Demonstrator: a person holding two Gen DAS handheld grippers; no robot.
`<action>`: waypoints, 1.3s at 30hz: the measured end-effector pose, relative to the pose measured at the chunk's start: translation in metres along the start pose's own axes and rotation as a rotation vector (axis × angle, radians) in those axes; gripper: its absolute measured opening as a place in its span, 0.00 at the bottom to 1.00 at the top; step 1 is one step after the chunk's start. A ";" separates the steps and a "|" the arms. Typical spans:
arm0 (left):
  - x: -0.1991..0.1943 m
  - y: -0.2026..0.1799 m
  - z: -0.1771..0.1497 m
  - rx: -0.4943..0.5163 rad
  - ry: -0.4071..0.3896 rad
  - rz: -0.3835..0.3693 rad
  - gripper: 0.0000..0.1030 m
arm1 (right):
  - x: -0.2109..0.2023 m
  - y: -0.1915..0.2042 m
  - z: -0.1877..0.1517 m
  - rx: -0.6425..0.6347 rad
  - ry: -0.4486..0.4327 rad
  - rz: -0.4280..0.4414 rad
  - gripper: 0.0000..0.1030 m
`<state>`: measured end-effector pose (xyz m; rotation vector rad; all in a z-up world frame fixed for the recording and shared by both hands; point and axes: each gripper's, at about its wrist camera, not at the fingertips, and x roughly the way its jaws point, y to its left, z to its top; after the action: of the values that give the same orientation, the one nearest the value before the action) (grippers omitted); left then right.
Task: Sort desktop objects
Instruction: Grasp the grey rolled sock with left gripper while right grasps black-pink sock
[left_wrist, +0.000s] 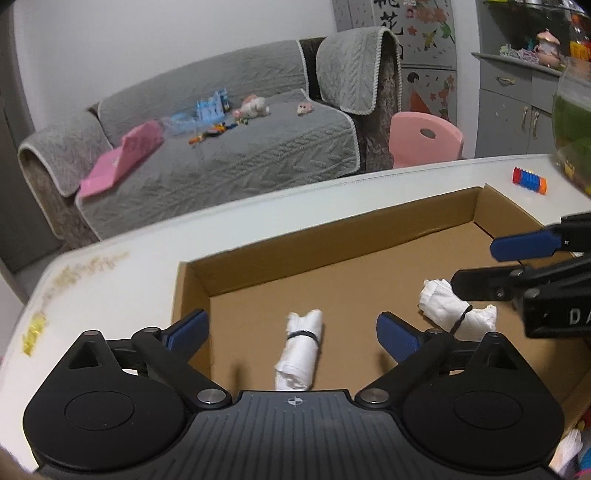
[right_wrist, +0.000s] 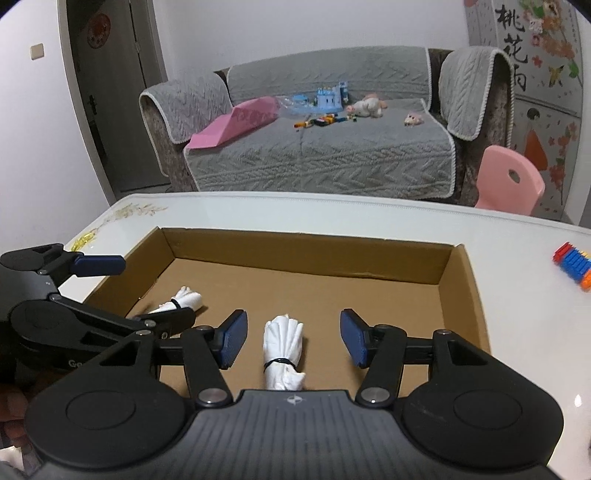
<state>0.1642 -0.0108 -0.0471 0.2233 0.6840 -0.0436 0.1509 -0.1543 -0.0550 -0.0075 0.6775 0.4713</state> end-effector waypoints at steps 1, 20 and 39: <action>-0.004 0.001 0.001 0.010 -0.012 0.012 0.98 | -0.003 0.000 0.000 -0.004 -0.006 0.001 0.51; -0.162 0.095 -0.088 -0.170 -0.068 0.121 1.00 | -0.115 -0.018 -0.032 -0.078 -0.132 0.145 0.77; -0.208 0.045 -0.193 -0.135 -0.001 -0.076 1.00 | -0.159 -0.001 -0.144 -0.007 -0.120 0.182 0.91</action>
<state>-0.1113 0.0685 -0.0523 0.0677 0.6912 -0.0695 -0.0434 -0.2440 -0.0720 0.0762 0.5610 0.6440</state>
